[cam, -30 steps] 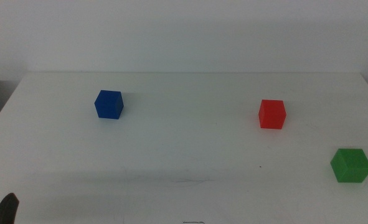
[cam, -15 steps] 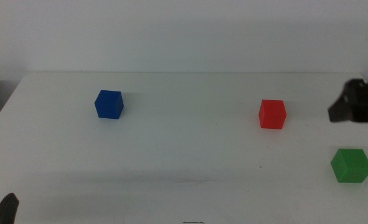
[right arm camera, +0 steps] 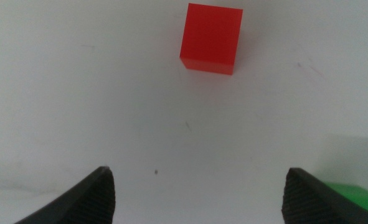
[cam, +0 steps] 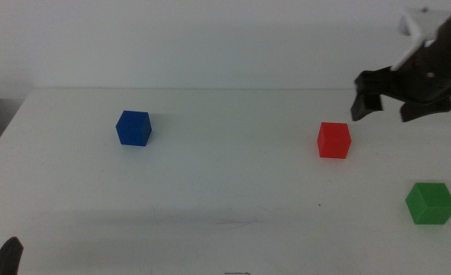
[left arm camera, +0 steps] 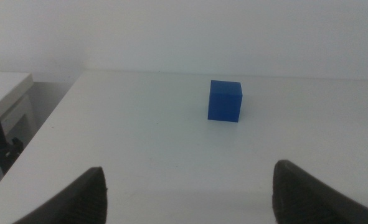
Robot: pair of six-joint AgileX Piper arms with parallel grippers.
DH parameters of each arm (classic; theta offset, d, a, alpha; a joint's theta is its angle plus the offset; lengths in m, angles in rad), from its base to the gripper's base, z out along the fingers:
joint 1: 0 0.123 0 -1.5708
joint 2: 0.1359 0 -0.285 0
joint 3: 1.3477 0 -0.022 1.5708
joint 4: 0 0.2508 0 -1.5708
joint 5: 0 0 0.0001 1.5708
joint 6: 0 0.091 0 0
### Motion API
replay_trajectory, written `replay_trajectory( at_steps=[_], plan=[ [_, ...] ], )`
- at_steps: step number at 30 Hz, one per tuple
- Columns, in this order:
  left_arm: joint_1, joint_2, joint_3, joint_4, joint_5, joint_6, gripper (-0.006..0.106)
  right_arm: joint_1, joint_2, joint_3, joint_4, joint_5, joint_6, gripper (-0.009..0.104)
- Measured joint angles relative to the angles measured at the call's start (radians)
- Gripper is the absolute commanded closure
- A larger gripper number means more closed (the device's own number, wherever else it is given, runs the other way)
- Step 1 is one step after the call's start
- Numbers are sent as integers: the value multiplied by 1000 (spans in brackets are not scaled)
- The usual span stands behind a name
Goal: Stack red cubes first, then green, then blue cubes in a specific spot.
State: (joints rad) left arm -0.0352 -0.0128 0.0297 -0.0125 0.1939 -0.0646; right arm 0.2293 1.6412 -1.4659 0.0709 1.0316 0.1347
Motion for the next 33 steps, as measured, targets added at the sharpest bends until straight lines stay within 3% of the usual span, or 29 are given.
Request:
replay_trajectory(
  at_steps=[17,26,33],
  plan=[
    [0,0,0,0,0,0,12,0,442,-363,-19,3,29,1],
    [0,0,0,0,0,0,12,0,530,-377,-89,0,97,1],
    [0,0,0,0,0,0,12,0,581,-377,-91,-30,104,1]
  ],
)
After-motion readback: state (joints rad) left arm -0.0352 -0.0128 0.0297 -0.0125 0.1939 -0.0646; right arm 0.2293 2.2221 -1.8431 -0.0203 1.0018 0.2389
